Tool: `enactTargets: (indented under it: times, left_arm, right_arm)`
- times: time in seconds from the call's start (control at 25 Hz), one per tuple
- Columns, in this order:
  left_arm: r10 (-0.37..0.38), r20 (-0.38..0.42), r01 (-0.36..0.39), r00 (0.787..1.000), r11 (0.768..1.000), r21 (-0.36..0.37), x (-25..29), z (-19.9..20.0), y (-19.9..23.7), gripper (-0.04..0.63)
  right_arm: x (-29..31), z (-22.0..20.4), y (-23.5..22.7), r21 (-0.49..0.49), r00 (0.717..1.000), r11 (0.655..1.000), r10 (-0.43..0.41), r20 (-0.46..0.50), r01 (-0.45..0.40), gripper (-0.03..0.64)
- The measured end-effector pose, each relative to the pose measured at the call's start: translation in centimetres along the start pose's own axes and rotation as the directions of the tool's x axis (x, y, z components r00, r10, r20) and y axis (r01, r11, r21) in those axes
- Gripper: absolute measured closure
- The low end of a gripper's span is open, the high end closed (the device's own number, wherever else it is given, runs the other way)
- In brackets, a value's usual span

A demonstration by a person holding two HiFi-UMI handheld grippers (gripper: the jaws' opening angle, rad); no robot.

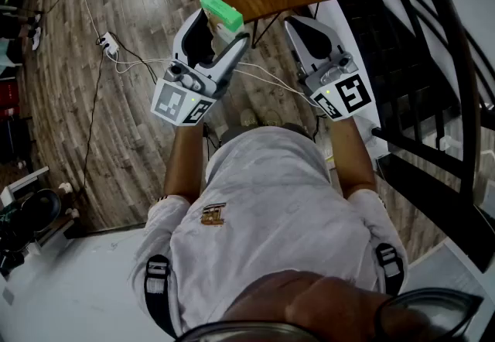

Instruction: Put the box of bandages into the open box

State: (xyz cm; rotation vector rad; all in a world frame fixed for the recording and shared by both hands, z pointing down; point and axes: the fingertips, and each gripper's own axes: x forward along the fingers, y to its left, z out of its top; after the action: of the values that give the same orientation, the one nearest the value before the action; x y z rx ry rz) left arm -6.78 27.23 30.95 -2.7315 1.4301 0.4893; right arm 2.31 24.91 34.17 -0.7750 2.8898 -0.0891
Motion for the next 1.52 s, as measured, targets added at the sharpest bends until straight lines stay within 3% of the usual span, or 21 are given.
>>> enactTargets:
  times: [0.56,1.52]
  left_arm:
    - [-0.009,0.019,0.009,1.0,1.0,-0.011,0.3,0.0,1.2,0.227]
    - [-0.05,0.052,0.051,0.997,0.999,-0.015,-1.7,2.2,7.3,0.226]
  right_arm:
    - [0.8,-0.1,-0.7,0.001,1.0,1.0,-0.025,-0.001,0.025,0.584]
    - [6.2,-0.8,1.4,-0.039,0.996,0.996,-0.087,-0.023,0.086,0.584]
